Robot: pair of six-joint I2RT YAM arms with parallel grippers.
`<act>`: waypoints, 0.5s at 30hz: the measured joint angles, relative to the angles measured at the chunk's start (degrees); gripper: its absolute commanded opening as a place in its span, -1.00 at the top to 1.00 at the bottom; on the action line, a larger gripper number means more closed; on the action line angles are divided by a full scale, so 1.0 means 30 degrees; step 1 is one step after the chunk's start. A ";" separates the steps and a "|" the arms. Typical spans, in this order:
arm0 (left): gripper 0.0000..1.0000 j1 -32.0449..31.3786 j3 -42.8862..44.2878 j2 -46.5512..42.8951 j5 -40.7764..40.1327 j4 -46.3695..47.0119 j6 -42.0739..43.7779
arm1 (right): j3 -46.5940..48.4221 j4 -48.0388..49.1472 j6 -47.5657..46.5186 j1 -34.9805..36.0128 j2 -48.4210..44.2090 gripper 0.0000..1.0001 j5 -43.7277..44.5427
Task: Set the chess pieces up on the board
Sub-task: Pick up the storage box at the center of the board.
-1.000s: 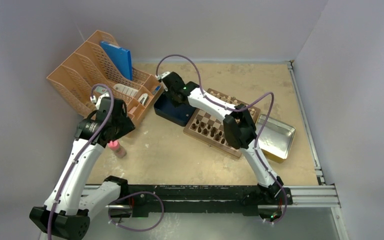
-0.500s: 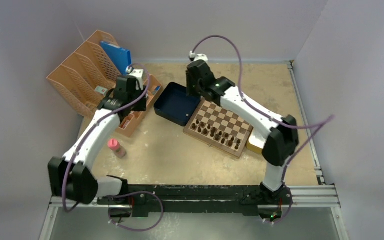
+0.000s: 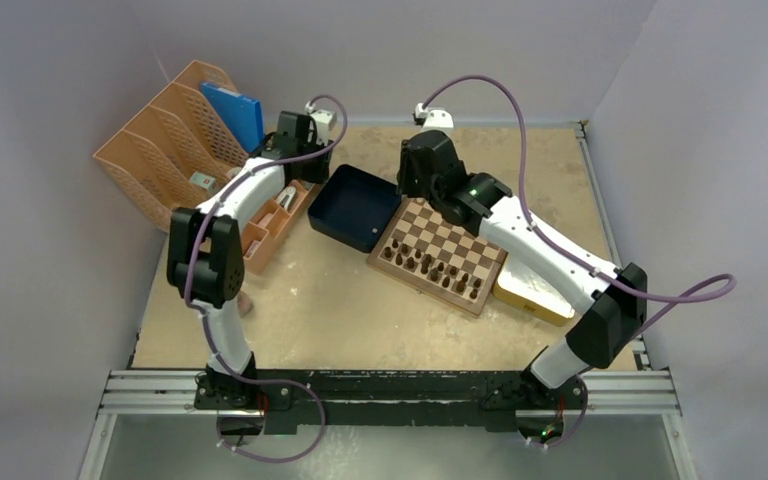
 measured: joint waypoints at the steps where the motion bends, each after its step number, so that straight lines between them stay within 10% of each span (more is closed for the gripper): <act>1: 0.34 -0.0044 0.0401 0.0503 0.0160 0.0066 0.0168 | -0.0131 -0.0029 0.0007 0.0000 -0.0102 0.28 0.0080; 15: 0.39 -0.0386 0.2368 0.3898 -0.0350 0.0211 0.1100 | -0.0372 -0.0036 0.0087 -0.0036 -0.0845 0.28 0.1253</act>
